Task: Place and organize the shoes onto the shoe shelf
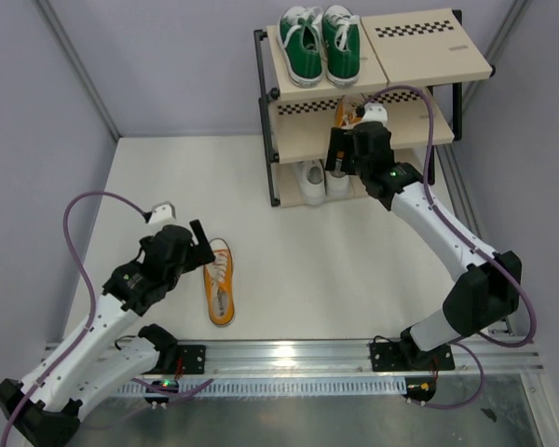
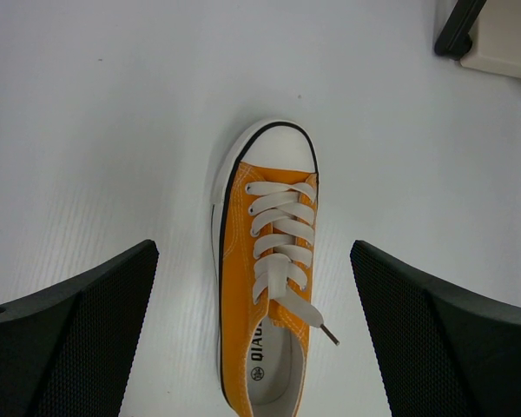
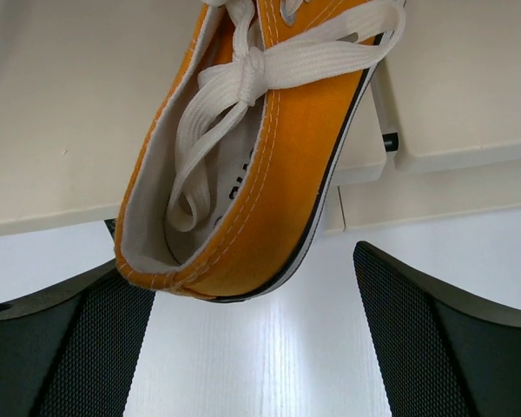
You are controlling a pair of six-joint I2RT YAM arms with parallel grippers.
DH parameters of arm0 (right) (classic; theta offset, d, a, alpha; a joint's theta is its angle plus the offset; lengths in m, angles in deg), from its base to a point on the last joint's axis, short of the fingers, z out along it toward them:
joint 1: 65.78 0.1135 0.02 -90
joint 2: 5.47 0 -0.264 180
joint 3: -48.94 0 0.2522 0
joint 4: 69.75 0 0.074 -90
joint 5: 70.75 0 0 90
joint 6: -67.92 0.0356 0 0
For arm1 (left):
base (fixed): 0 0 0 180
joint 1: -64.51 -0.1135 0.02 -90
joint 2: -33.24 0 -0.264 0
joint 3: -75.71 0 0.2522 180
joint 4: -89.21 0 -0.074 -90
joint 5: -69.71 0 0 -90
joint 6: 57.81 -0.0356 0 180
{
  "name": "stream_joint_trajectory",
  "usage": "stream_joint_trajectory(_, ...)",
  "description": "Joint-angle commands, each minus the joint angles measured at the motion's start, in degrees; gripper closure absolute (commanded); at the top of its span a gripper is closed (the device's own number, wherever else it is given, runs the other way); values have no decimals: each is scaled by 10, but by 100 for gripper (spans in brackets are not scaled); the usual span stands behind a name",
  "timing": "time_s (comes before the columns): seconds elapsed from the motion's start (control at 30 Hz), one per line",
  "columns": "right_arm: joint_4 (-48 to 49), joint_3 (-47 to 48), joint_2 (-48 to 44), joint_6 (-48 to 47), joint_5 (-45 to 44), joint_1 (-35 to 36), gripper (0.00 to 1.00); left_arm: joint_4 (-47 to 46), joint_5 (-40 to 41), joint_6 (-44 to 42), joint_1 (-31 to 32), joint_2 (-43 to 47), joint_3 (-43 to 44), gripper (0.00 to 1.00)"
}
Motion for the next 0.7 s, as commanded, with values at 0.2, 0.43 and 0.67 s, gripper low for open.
stream_joint_trajectory(0.2, 39, 35, 25, -24, -53, -2, 6, -15, 4, -6, -3, 8, -2, 4)
stream_joint_trajectory(0.43, 46, 36, 29, -56, -68, -1, 38, -18, 4, -7, -3, 1, -1, 3)
stream_joint_trajectory(0.67, 95, 7, 20, -104, -18, -2, 63, -19, 4, -7, -3, 2, -1, 4)
